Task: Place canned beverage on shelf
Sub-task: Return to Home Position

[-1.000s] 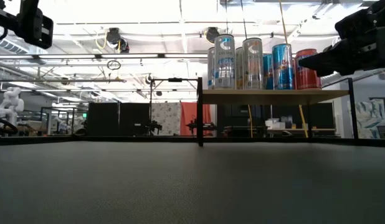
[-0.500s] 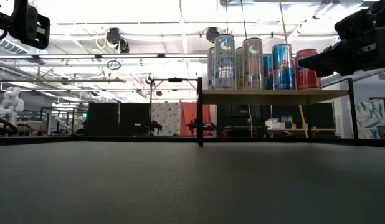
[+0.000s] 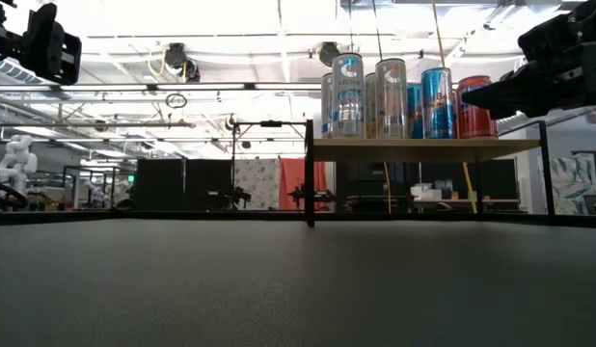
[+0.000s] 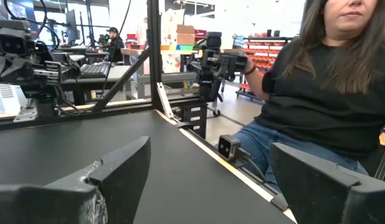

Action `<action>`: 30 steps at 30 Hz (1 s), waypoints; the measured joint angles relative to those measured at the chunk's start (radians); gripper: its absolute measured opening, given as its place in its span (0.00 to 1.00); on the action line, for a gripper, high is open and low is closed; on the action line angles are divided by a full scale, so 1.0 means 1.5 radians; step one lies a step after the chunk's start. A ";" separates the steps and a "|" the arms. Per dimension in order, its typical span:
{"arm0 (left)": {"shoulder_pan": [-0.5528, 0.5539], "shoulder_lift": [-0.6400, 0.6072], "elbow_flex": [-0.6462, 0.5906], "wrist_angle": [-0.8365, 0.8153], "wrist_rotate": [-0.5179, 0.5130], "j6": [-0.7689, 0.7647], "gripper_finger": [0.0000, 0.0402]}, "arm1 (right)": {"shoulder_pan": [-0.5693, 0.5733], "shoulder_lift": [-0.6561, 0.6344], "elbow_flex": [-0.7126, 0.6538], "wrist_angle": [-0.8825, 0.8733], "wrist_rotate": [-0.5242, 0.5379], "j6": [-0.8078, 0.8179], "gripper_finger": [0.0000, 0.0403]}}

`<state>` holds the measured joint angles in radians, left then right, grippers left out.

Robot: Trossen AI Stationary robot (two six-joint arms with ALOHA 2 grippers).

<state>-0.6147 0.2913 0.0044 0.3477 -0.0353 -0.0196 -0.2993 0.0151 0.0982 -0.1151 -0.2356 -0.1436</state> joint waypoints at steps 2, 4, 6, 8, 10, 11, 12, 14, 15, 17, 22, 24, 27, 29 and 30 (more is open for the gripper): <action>0.000 0.000 0.000 0.000 0.000 0.000 0.83 | 0.000 0.000 0.000 0.004 0.000 0.000 0.00; 0.000 0.000 0.000 0.000 0.000 0.000 0.83 | 0.000 0.000 -0.001 0.011 0.000 0.000 0.00; 0.000 0.000 0.000 0.000 -0.001 0.000 0.83 | 0.000 0.000 -0.002 0.019 0.000 0.000 0.00; 0.000 0.000 0.000 0.000 -0.001 0.000 0.83 | 0.000 0.000 -0.002 0.019 0.000 0.000 0.00; 0.000 0.000 0.000 0.000 -0.001 0.000 0.83 | 0.000 0.000 -0.002 0.019 -0.001 0.000 0.00; 0.000 0.000 0.000 0.000 -0.001 0.000 0.83 | 0.000 0.000 -0.002 0.020 -0.001 0.000 0.00; 0.000 0.000 0.000 0.000 -0.001 0.000 0.83 | 0.000 0.000 -0.002 0.020 -0.001 0.000 0.00; 0.000 0.000 0.000 0.000 -0.001 0.000 0.83 | 0.000 0.000 -0.002 0.020 -0.001 0.000 0.00; 0.000 0.000 0.000 0.000 -0.001 0.000 0.83 | 0.000 0.000 -0.002 0.020 -0.001 0.000 0.00; 0.000 0.000 0.000 0.000 -0.002 0.000 0.83 | 0.000 0.000 -0.002 0.020 -0.001 0.000 0.00; -0.001 -0.015 0.000 0.000 -0.002 0.000 0.83 | 0.000 -0.001 -0.002 0.020 -0.001 0.000 0.00; -0.001 -0.024 0.000 0.001 -0.002 0.001 0.83 | 0.000 -0.005 -0.002 0.020 -0.001 0.000 0.00; -0.001 -0.045 0.000 0.001 -0.002 0.001 0.83 | 0.000 -0.009 -0.002 0.021 -0.001 0.000 0.00; -0.001 -0.058 0.000 0.001 -0.002 0.001 0.83 | 0.000 -0.009 -0.002 0.021 -0.001 0.000 0.00; -0.001 -0.064 0.000 0.001 -0.002 0.001 0.83 | 0.000 -0.009 -0.002 0.021 -0.001 0.000 0.00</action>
<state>-0.6155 0.1959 0.0040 0.3487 -0.0389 -0.0185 -0.2986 0.0017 0.0959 -0.0830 -0.2370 -0.1432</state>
